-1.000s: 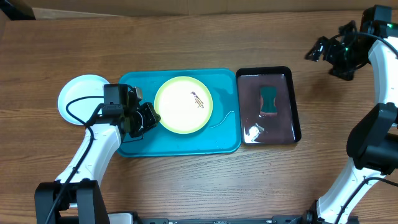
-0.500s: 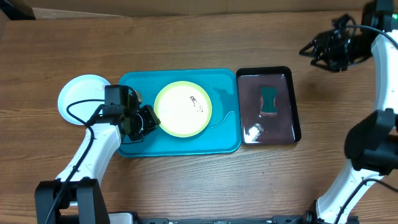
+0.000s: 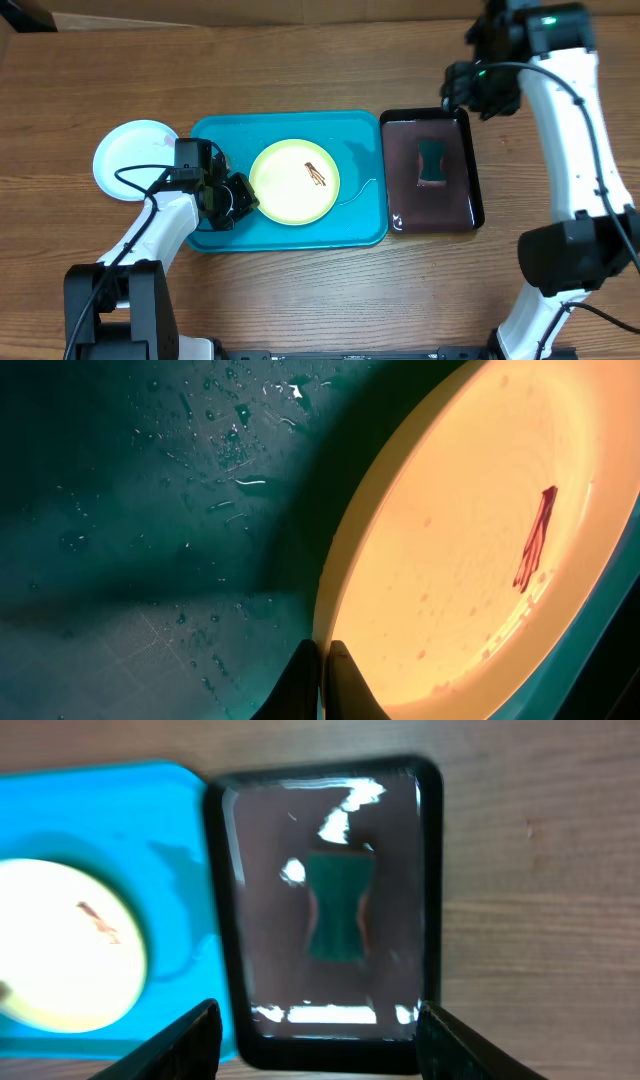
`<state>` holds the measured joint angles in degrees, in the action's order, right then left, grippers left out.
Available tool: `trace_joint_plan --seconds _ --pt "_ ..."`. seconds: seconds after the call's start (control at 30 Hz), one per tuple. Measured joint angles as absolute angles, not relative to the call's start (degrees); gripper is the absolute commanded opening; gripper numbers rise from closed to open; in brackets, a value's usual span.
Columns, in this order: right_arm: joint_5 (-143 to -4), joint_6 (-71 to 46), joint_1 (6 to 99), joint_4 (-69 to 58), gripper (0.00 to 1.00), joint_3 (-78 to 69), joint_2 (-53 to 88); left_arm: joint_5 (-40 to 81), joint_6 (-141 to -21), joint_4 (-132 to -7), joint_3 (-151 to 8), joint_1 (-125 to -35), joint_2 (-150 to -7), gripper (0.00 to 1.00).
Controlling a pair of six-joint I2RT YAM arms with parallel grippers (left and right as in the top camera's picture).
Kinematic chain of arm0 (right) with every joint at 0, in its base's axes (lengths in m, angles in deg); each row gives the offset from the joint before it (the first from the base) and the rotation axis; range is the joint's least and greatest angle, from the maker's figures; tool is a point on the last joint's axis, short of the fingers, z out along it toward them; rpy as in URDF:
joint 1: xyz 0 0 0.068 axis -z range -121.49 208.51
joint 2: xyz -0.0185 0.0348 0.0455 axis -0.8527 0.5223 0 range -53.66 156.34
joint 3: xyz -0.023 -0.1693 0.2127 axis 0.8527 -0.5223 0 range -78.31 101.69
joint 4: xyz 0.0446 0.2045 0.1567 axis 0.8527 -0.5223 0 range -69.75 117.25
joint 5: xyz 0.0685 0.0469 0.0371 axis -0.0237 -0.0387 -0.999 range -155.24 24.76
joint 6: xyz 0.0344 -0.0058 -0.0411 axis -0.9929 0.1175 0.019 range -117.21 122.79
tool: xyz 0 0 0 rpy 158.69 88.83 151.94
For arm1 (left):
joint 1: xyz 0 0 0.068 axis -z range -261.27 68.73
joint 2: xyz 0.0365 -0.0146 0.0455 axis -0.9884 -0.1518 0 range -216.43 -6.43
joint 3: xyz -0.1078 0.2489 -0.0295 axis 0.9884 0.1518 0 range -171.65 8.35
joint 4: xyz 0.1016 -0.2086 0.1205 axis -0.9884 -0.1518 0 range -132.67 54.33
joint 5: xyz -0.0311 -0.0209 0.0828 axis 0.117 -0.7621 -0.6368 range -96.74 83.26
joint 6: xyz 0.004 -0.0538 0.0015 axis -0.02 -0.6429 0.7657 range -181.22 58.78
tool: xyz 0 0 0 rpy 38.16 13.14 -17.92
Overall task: Clean dirty plates on tray and stack at the side
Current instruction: 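Lower the right gripper into the black tray and grasp the green sponge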
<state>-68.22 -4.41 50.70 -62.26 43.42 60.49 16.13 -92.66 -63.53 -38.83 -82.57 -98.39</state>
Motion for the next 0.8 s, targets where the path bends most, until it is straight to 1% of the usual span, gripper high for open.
trace_joint_plan --seconds 0.2,0.3,0.4,0.43,0.63,0.67,0.7,0.8 --pt "-63.4 -7.7 48.1 -57.1 0.63 31.9 61.2 16.1 -92.7 -63.7 -38.8 -82.6 -98.4 0.04" --pt "-62.4 -8.3 47.9 -51.2 0.64 25.5 61.3 16.1 -92.7 -63.7 -38.8 -82.6 -98.4 0.04" --pt "-61.8 -8.8 48.0 -42.6 0.64 17.4 61.4 16.2 -92.7 -63.7 -38.8 -82.6 -98.4 0.04" --pt "-61.8 -8.8 48.0 -42.3 0.64 17.1 61.4 16.1 -92.7 -63.7 -38.8 -82.6 -98.4 0.04" --pt "-62.2 -9.1 48.0 -28.2 0.64 6.4 61.7 16.2 -92.7 -63.8 -38.8 -82.6 -98.4 0.04" --pt "-62.6 -9.1 48.0 -25.7 0.62 4.7 61.7 16.1 -92.7 -63.7 -38.8 -82.6 -98.4 0.04" --pt "-63.0 -9.2 48.0 -23.9 0.56 3.4 61.7 16.1 -92.7 -63.8 -38.8 -82.6 -98.4 0.04" --pt "-64.0 -9.4 48.0 -21.0 0.34 0.4 61.8 16.2 -92.7 -63.8 -38.8 -82.6 -98.4 0.04"
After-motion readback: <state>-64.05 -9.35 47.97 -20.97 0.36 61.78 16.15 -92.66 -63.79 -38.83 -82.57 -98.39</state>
